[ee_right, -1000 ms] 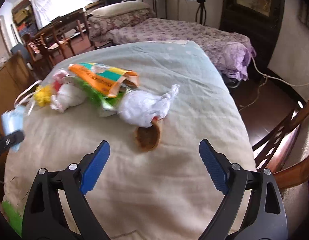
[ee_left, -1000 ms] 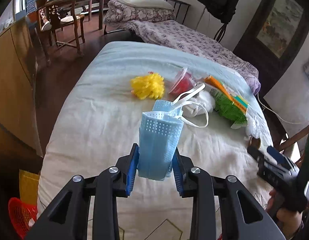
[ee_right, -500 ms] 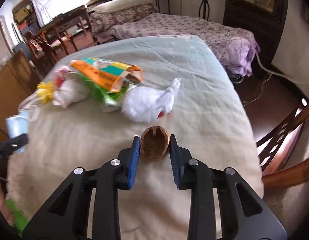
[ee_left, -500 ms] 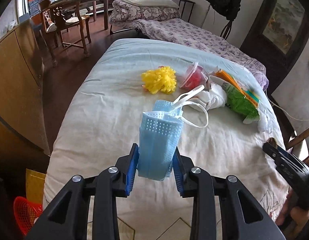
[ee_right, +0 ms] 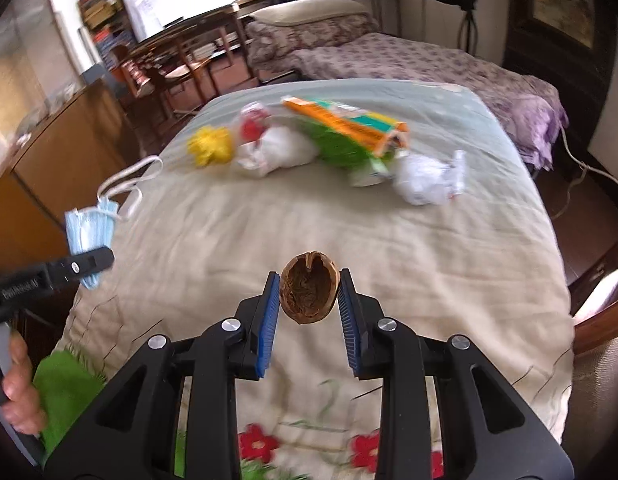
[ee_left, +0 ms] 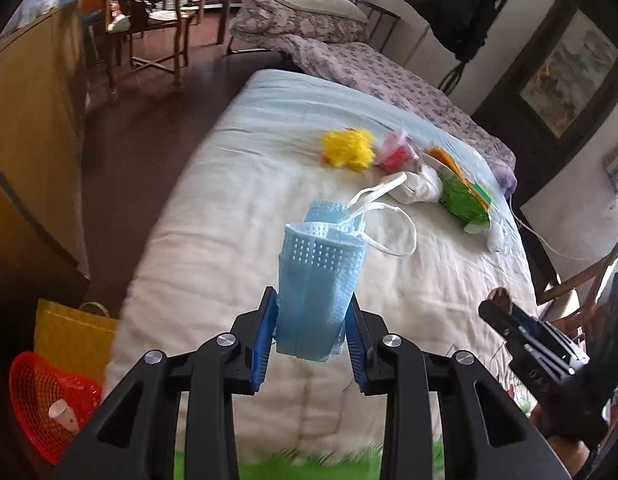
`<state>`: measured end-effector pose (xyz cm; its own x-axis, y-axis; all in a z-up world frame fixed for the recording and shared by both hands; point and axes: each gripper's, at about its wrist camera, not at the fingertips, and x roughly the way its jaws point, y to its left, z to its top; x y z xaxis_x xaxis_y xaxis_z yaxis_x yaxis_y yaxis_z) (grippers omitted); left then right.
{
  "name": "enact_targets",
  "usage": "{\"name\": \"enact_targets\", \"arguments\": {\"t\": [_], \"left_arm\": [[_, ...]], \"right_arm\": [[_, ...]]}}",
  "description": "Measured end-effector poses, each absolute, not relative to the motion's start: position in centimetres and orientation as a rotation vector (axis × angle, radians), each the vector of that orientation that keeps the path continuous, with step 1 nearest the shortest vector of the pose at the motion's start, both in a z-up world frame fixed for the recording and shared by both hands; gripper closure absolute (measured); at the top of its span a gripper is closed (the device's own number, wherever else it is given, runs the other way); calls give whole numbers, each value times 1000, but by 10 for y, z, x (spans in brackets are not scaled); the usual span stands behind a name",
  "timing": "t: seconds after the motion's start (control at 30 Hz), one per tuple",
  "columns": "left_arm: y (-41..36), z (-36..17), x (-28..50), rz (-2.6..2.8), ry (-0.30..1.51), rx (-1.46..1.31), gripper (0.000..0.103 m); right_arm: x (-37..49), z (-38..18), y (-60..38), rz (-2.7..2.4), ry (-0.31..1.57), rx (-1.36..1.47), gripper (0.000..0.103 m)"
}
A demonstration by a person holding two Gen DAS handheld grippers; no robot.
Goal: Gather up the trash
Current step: 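Carry the mask and walnut shell to the red wastebasket with both tools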
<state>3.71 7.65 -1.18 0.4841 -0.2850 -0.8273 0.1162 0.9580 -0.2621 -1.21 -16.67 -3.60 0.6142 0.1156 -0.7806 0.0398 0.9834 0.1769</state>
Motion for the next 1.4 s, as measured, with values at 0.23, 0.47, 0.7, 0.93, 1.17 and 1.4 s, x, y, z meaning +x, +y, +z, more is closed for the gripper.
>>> {"name": "enact_targets", "arguments": {"t": [0.23, 0.47, 0.7, 0.93, 1.17, 1.4], "left_arm": [[131, 8, 2, -187, 1002, -191, 70], [193, 24, -29, -120, 971, -236, 70], [256, 27, -62, -34, 939, -273, 70], [340, 7, -92, 118, 974, -328, 70], [405, -19, -123, 239, 1032, -402, 70], [445, -39, -145, 311, 1074, -453, 70]], "right_arm": [[-31, -26, -113, 177, 920, 149, 73], [-49, -4, -39, 344, 890, 72, 73], [-63, 9, 38, 508, 903, -37, 73], [-73, 12, 118, 662, 929, -129, 73], [-83, 3, 192, 789, 973, -219, 73], [-95, -16, 250, 884, 1022, -317, 73]]}}
